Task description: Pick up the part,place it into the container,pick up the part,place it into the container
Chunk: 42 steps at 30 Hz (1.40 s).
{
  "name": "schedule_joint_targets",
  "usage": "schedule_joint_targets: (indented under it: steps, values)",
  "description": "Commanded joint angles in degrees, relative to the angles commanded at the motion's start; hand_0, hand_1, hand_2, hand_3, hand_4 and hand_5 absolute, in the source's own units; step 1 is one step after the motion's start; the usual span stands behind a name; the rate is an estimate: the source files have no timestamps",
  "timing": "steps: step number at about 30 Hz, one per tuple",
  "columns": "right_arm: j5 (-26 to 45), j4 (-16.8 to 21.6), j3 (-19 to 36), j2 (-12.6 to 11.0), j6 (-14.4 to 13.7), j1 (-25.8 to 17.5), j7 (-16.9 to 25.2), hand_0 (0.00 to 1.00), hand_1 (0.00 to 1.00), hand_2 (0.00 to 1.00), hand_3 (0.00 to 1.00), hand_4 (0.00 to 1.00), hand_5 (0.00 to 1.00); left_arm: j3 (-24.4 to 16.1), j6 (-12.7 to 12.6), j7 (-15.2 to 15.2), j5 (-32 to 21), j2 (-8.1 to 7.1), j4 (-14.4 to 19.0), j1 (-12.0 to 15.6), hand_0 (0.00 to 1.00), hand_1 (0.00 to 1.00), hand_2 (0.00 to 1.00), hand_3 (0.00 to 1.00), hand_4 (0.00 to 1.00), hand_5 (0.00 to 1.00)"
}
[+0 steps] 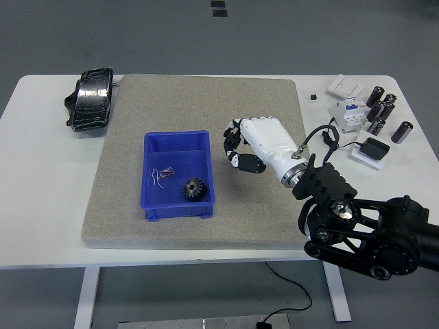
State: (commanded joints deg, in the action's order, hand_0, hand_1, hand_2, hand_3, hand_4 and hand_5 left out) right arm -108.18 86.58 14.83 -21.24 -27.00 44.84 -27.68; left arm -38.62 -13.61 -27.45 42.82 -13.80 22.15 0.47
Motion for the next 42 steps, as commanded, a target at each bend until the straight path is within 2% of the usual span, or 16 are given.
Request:
schedule_joint_targets:
  steps: [2,3,8,9,14,15,17,24,26,27,32,33,38,39,42]
  values:
    - [0.3,0.2,-0.8,2.1,-0.7,1.0,0.4,0.460,0.523,0.492,0.511,0.395,0.002,-0.1,0.1,0.0,0.2,-0.04,0.0,0.0,0.676,0.663,0.607,0.551,0.650,0.484]
    - [0.5,0.2,-1.2,3.0,-0.9,1.3,0.6,0.565,0.624,0.601,0.614,0.305,0.128,-0.2,0.1,0.0,0.2,-0.06,0.0,0.0,0.677,0.662,0.605,0.550,0.652,0.488]
    - [1.3,-1.5,-3.1,6.4,-2.3,2.7,1.6,0.565,0.624,0.601,0.614,0.305,0.128,-0.4,0.1,-0.2,0.7,-0.26,0.0,0.0,0.677,0.662,0.605,0.550,0.652,0.488]
    - [1.5,-2.0,-3.5,7.0,-2.5,2.9,1.8,0.576,0.653,0.628,0.638,0.334,0.221,-0.5,0.1,-0.3,0.8,-0.32,0.1,0.0,0.677,0.662,0.605,0.550,0.654,0.488]
    - [2.4,-4.0,-5.3,8.7,-2.2,3.4,2.6,0.576,0.653,0.628,0.638,0.334,0.221,-0.7,0.2,-0.4,1.2,-0.45,0.0,-0.2,0.677,0.662,0.605,0.550,0.654,0.488]
    - [2.6,-4.3,-5.5,8.9,-2.1,3.4,2.8,0.635,0.713,0.684,0.658,0.343,0.236,-0.6,0.2,-0.3,1.2,-0.45,0.0,-0.3,0.676,0.663,0.605,0.550,0.652,0.483]
    - [3.3,-5.5,-6.1,9.5,-1.5,3.3,3.2,0.635,0.713,0.684,0.658,0.343,0.236,-0.6,0.3,-0.3,1.2,-0.44,0.0,-0.4,0.676,0.663,0.605,0.550,0.652,0.483]
    - [4.9,-8.1,-7.0,10.2,-0.6,3.2,3.6,0.647,0.724,0.705,0.671,0.378,0.244,-0.6,0.5,-0.3,1.3,-0.36,-0.1,-0.5,0.676,0.662,0.603,0.549,0.649,0.482]
    - [5.3,-8.4,-7.1,10.2,-0.5,3.1,3.6,0.647,0.724,0.705,0.671,0.378,0.244,-0.6,0.5,-0.3,1.2,-0.34,-0.1,-0.5,0.676,0.662,0.603,0.549,0.649,0.482]
    - [5.4,-8.5,-7.2,10.2,-0.3,3.1,3.6,0.645,0.726,0.714,0.681,0.411,0.234,-0.6,0.5,-0.3,1.2,-0.35,-0.1,-0.5,0.677,0.663,0.599,0.547,0.645,0.464]
    - [5.5,-8.8,-7.0,10.1,0.3,3.0,3.3,0.645,0.726,0.714,0.681,0.411,0.234,-0.5,0.5,-0.3,1.2,-0.36,-0.1,-0.6,0.677,0.663,0.599,0.547,0.645,0.464]
    - [5.5,-8.8,-7.0,10.1,0.5,3.0,3.2,0.655,0.735,0.740,0.707,0.620,0.281,-0.6,0.5,-0.3,1.2,-0.35,-0.1,-0.6,0.677,0.662,0.598,0.547,0.644,0.459]
    - [5.4,-8.8,-6.5,10.0,1.7,2.9,2.7,0.655,0.735,0.740,0.707,0.620,0.281,-0.7,0.4,-0.2,1.5,-0.28,-0.2,-0.7,0.677,0.662,0.598,0.547,0.644,0.459]
    - [5.4,-8.8,-6.4,10.0,1.7,2.8,2.6,0.658,0.742,0.753,0.736,0.718,0.325,-0.7,0.4,-0.2,1.6,-0.27,-0.2,-0.7,0.677,0.663,0.597,0.548,0.644,0.447]
    - [5.6,-8.6,-6.0,9.8,1.2,2.6,2.7,0.658,0.742,0.753,0.736,0.718,0.325,-0.8,0.3,-0.3,1.7,-0.27,-0.1,-0.6,0.677,0.663,0.597,0.548,0.644,0.447]
